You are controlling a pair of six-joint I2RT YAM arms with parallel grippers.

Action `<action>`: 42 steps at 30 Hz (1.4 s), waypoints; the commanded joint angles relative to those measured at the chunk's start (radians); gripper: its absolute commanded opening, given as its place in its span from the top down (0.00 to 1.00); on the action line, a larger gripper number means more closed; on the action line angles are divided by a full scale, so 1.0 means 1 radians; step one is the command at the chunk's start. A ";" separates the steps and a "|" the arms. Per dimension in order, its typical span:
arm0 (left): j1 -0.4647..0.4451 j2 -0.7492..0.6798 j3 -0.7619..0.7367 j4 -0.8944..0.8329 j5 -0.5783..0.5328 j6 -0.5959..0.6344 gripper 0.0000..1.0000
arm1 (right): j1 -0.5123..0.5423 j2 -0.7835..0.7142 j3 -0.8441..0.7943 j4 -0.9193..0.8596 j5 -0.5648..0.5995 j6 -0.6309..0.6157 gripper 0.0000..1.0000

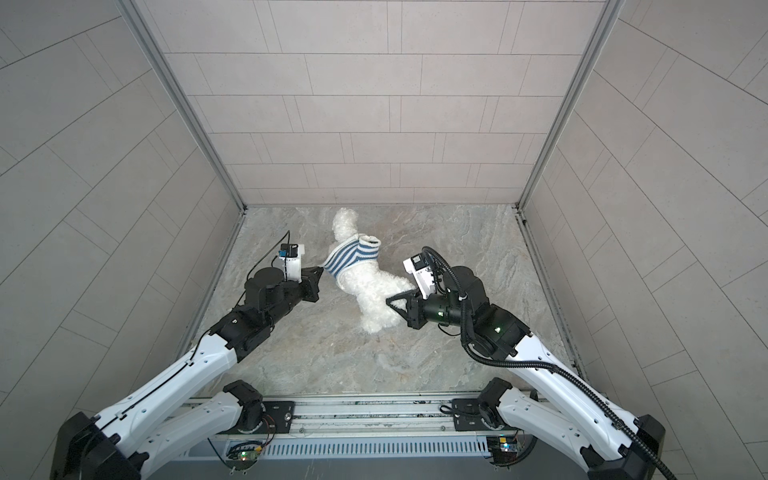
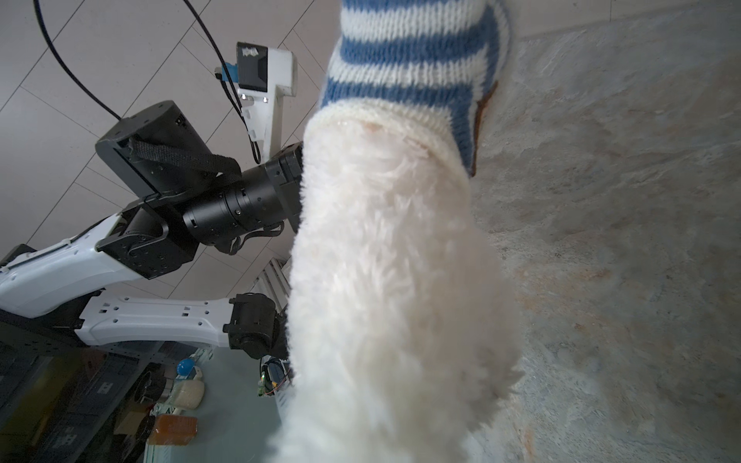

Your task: Dress the teddy bear

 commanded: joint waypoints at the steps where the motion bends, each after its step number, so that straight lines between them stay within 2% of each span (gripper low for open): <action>1: -0.059 -0.046 0.032 -0.025 -0.033 0.060 0.85 | -0.008 -0.025 0.023 0.081 0.026 0.041 1.00; 4: -0.089 -0.130 0.013 -0.097 -0.070 0.078 0.56 | -0.007 -0.019 0.025 0.121 0.056 0.086 1.00; 7: -0.116 -0.252 -0.018 -0.179 -0.109 0.107 0.35 | -0.010 -0.010 0.042 0.136 0.063 0.107 1.00; 9: -0.150 -0.327 -0.036 -0.212 -0.079 0.128 0.25 | -0.011 -0.001 0.053 0.148 0.064 0.122 1.00; 13: -0.352 -0.403 -0.033 -0.224 -0.086 0.183 0.10 | -0.015 0.025 0.063 0.206 0.062 0.181 1.00; 18: -0.572 -0.284 0.064 -0.247 -0.191 0.315 0.08 | -0.030 0.065 0.065 0.296 0.018 0.253 1.00; 20: -0.619 -0.227 0.098 -0.247 -0.262 0.377 0.08 | -0.033 0.074 0.076 0.284 0.012 0.256 1.00; 23: -0.636 -0.168 0.138 -0.234 -0.296 0.448 0.10 | -0.044 0.072 0.076 0.276 0.007 0.269 1.00; 25: -0.648 -0.135 0.156 -0.218 -0.357 0.489 0.13 | -0.053 0.067 0.072 0.276 0.002 0.280 1.00; 29: -0.710 -0.060 0.196 -0.194 -0.499 0.597 0.27 | -0.076 0.060 0.067 0.272 -0.015 0.295 1.00; 31: -0.736 -0.031 0.205 -0.178 -0.571 0.657 0.29 | -0.086 0.060 0.066 0.276 -0.028 0.304 1.00; 36: -0.767 0.034 0.230 -0.184 -0.643 0.768 0.31 | -0.110 0.061 0.044 0.334 -0.070 0.361 1.00; 42: -0.792 0.095 0.241 -0.087 -0.784 0.887 0.39 | -0.133 0.072 0.028 0.358 -0.104 0.386 1.00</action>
